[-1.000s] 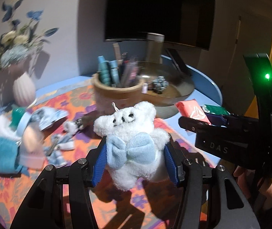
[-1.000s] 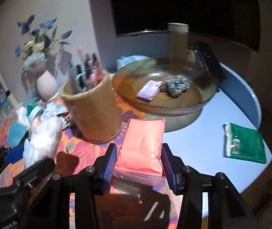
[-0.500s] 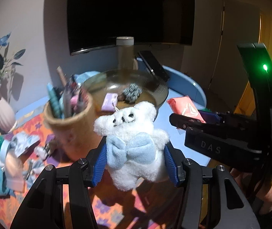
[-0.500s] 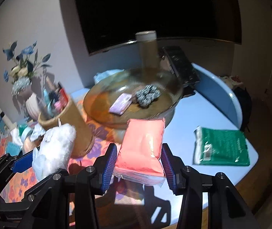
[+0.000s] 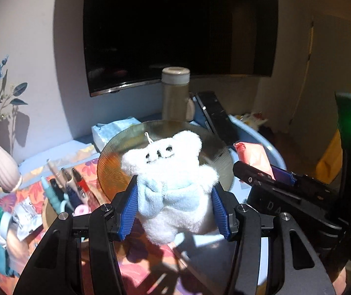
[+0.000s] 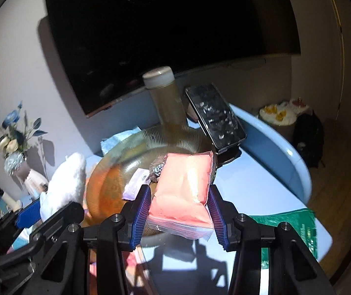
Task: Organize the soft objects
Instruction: 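Carry bear and pink packet to the glass bowl and open both tools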
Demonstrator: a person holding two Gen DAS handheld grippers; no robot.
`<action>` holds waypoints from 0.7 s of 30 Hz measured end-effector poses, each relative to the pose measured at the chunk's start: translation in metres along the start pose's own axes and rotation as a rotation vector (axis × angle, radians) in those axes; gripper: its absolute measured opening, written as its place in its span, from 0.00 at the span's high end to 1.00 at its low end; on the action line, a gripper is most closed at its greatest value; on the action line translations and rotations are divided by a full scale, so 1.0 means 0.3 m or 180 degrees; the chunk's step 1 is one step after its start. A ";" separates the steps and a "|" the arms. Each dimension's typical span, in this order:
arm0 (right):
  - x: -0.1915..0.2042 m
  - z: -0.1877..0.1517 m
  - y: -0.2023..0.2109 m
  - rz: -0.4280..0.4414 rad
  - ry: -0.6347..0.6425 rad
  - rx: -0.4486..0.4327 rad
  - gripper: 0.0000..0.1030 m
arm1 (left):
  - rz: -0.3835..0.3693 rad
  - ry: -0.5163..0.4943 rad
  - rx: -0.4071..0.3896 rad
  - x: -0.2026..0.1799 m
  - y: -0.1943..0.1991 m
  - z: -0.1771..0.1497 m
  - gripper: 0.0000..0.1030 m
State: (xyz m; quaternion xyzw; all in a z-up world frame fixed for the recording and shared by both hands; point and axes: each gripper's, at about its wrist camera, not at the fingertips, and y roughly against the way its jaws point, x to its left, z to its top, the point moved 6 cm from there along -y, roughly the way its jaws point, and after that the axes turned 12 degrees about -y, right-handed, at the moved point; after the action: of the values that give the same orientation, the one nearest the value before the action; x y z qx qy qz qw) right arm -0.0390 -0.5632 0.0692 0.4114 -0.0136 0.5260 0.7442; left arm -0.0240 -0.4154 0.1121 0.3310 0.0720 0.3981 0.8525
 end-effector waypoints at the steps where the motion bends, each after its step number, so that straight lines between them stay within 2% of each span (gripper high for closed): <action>1: -0.008 0.006 -0.023 0.0006 -0.0033 0.0041 0.56 | 0.0007 0.0005 0.0017 0.005 -0.014 0.004 0.51; 10: -0.030 0.005 -0.177 -0.0025 -0.0046 0.0278 0.55 | 0.0249 -0.0092 0.0119 0.025 -0.096 0.013 0.48; 11: -0.037 0.003 -0.183 -0.0035 -0.0066 0.0291 0.53 | 0.0300 -0.0100 0.0122 0.026 -0.098 0.012 0.46; 13: -0.056 0.003 -0.193 -0.0057 -0.0119 0.0319 0.41 | 0.0330 -0.0087 0.0111 0.033 -0.099 0.012 0.39; 21: -0.085 0.009 -0.164 -0.0045 -0.0124 0.0275 0.41 | 0.0430 -0.0208 -0.0001 0.012 -0.052 0.029 0.37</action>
State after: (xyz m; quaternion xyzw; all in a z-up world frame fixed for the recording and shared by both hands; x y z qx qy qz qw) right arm -0.0102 -0.5897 0.0301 0.4535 -0.0024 0.5126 0.7291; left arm -0.0083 -0.4244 0.1097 0.3478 0.0216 0.4438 0.8256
